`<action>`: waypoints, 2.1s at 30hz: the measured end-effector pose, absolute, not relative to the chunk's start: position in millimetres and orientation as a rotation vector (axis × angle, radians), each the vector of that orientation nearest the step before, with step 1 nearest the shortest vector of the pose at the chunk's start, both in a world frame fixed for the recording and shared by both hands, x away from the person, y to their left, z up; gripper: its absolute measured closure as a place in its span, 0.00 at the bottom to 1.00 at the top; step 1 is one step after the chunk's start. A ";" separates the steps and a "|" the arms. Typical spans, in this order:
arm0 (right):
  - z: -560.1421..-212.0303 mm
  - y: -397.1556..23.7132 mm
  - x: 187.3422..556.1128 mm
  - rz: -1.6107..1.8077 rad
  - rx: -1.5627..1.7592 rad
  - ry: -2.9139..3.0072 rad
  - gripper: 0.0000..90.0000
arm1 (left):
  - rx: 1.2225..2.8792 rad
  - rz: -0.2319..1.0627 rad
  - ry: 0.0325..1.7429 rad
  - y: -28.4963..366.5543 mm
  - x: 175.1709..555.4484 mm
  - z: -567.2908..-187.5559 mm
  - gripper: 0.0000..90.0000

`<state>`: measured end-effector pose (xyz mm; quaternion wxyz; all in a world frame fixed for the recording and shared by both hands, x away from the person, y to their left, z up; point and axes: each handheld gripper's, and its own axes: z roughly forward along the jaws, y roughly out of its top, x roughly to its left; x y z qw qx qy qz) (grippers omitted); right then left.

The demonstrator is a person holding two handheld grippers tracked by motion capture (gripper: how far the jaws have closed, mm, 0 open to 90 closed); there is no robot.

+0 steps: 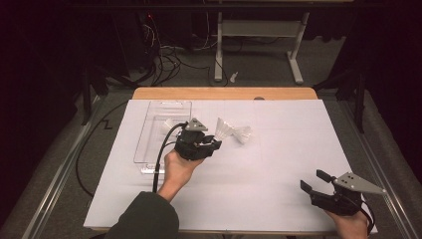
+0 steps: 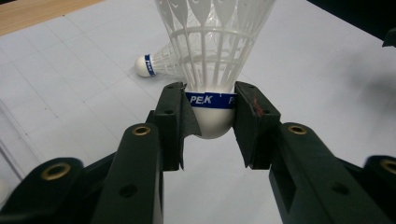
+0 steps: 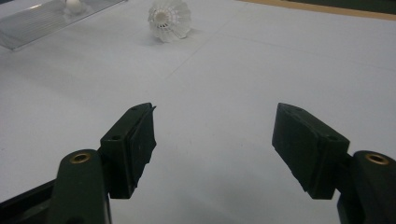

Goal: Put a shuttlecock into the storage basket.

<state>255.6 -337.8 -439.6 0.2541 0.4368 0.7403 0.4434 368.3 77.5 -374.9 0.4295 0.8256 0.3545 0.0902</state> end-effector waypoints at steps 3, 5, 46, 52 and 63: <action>-439.5 -337.8 255.6 1.204 1.187 2.010 0.34 | 2.052 0.225 0.893 80.9 368.6 -374.8 0.73; -439.5 -337.8 255.5 1.204 1.187 2.010 0.34 | 2.049 0.229 0.898 82.8 368.3 -374.9 0.73; -439.4 -337.6 255.5 1.204 1.185 2.009 0.34 | 2.010 0.290 0.972 118.6 363.9 -372.2 0.73; -439.4 -337.6 255.6 1.204 1.186 2.009 0.34 | 2.002 0.298 0.982 124.2 363.4 -371.2 0.73; -439.5 -337.5 255.6 1.204 1.187 2.010 0.34 | 1.990 0.315 0.998 132.7 361.9 -370.3 0.73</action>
